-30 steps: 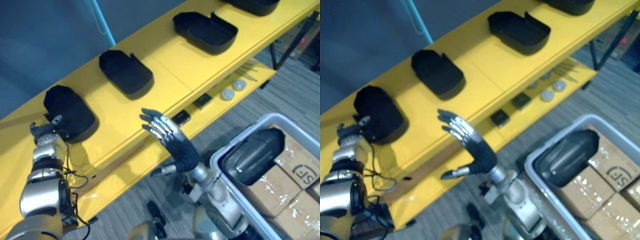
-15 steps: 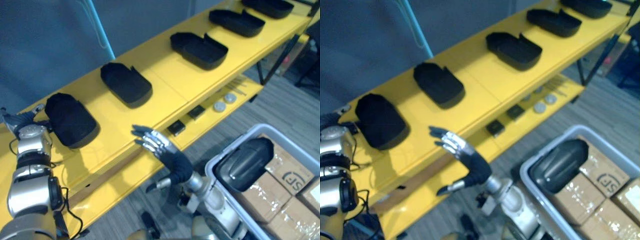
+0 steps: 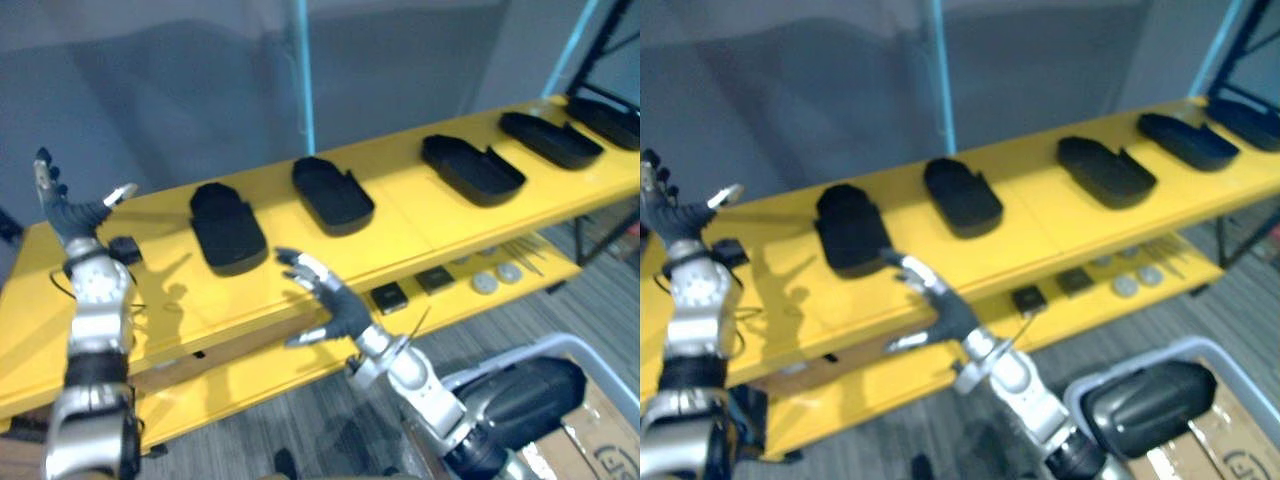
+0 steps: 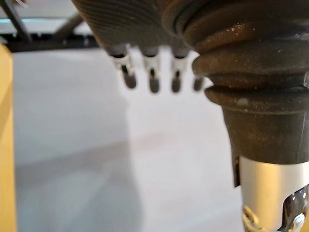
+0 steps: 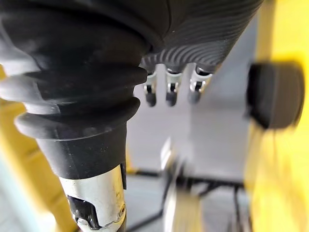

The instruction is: Walk over and take plastic housings, then place them on the shelf

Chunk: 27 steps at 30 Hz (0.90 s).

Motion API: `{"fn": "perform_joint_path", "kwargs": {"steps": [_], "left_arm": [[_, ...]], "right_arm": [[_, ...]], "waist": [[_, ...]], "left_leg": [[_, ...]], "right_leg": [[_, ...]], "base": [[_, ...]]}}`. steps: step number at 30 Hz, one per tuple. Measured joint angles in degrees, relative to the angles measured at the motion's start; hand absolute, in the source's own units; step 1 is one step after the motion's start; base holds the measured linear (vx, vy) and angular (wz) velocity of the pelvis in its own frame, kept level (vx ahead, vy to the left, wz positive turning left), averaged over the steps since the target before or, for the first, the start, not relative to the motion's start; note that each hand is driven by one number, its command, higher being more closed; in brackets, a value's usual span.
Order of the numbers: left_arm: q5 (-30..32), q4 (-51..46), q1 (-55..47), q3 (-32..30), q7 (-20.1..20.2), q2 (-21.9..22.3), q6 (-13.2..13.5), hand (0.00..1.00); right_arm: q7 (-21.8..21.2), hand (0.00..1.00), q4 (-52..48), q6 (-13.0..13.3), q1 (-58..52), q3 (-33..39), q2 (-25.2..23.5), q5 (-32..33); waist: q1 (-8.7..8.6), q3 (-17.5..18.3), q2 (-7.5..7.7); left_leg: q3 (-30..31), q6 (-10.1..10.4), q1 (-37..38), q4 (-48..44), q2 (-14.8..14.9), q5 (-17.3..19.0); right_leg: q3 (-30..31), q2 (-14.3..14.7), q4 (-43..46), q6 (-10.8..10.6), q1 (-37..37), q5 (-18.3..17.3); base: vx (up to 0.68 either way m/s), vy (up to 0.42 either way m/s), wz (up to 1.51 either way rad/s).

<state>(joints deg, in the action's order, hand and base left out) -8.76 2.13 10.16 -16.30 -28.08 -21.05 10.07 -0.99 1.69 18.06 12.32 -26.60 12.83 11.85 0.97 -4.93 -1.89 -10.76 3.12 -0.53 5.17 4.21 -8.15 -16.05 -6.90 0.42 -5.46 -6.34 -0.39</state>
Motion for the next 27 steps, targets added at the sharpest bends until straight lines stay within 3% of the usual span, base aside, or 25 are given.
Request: {"fn": "perform_joint_path", "kwargs": {"steps": [3, 6, 8, 11, 12, 15, 19, 24, 27], "left_arm": [[1.53, -11.14, -12.11, -0.24, -0.66, 9.39, -0.11, 0.00], [2.64, -12.26, -20.81, 0.16, -0.53, 15.06, -0.21, 0.00], [3.60, -11.87, -25.55, 0.30, -0.42, 17.42, -0.11, 0.00], [5.19, -5.21, -28.66, 2.46, -1.78, 18.26, 3.53, 0.00], [6.83, -3.15, -28.73, 2.84, -2.88, 18.23, 4.81, 0.00], [9.86, 2.26, -28.64, 2.80, -5.38, 17.92, 8.94, 0.00], [9.89, 13.25, -28.41, 1.57, -6.03, 18.18, 9.17, 0.00], [11.65, 18.23, -28.75, 1.98, -4.10, 18.79, 8.83, 0.00], [11.72, 22.15, -28.59, 5.62, -2.02, 19.33, 8.48, 0.00]], "right_arm": [[6.15, 0.00, 8.92, -0.92, 4.02, 6.16, -0.93, -3.39], [12.40, 0.00, 17.89, -3.64, 8.57, 9.38, -1.88, -7.35], [16.29, 0.00, 22.66, -5.12, 11.69, 11.48, -2.62, -9.30], [19.92, 0.00, 30.46, -5.71, 17.27, 14.29, -2.53, -9.43], [20.07, 0.00, 32.00, -5.80, 18.53, 15.09, -2.47, -9.28], [19.86, 0.00, 36.22, -6.28, 22.31, 14.27, -2.98, -9.12], [19.72, 0.00, 38.46, -8.30, 26.07, 13.45, -4.14, -8.16], [20.09, 0.00, 40.69, -11.76, 28.26, 13.67, -3.96, -8.28], [23.78, 0.00, 42.96, -13.34, 30.09, 15.84, -3.31, -9.95]], "waist": [[2.53, 1.07, -0.29], [5.18, 1.22, -0.60], [6.55, 1.28, -0.63], [9.95, 1.04, 0.40], [10.75, 1.05, 0.10], [11.07, 0.16, 1.78], [11.37, -0.82, 2.60], [12.28, -1.57, 2.01], [12.26, -3.48, 1.09]], "left_leg": [[3.02, 0.11, -1.52, 0.03, -0.29, -0.88], [4.74, 0.66, -1.66, 0.03, -0.17, -1.19], [5.53, 0.74, -2.40, 0.03, -0.02, -1.23], [5.42, 0.73, -3.53, -0.25, -0.03, -1.34], [5.36, 0.71, -3.94, -0.01, -0.18, -1.64], [5.34, 0.68, -4.67, 0.00, -1.03, -1.65], [5.37, 0.42, -3.75, -0.01, -1.71, -1.54], [5.52, 0.65, -3.51, -0.01, -0.63, -1.72], [5.60, 0.69, -3.53, -0.01, -0.07, -2.02]], "right_leg": [[-3.03, 0.04, 0.06, 0.45, -0.32, -0.73], [-4.75, 0.33, 0.07, 0.11, -0.99, -1.45], [-6.11, 0.60, -0.18, 0.10, -1.15, -1.45], [-7.39, -0.08, -1.62, 0.14, -0.82, -1.32], [-7.54, 0.04, -1.83, -0.04, -0.98, -1.19], [-7.48, -0.48, -2.38, 0.04, -0.92, -0.62], [-7.53, -1.15, -2.16, -0.42, -1.72, -0.27], [-7.69, -0.05, -2.22, -0.23, -1.89, -0.40], [-8.01, 0.49, -2.28, -0.10, -1.93, -0.49]], "base": [[-0.08, 0.018, 0.51], [-0.11, 0.015, 0.35], [-0.10, -0.005, 0.35], [-0.05, 0.019, 0.26], [0.01, 0.039, 0.09], [0.03, 0.063, 0.16], [0.05, 0.018, 0.05], [0.02, -0.050, -0.02], [0.00, -0.050, -0.01]]}}
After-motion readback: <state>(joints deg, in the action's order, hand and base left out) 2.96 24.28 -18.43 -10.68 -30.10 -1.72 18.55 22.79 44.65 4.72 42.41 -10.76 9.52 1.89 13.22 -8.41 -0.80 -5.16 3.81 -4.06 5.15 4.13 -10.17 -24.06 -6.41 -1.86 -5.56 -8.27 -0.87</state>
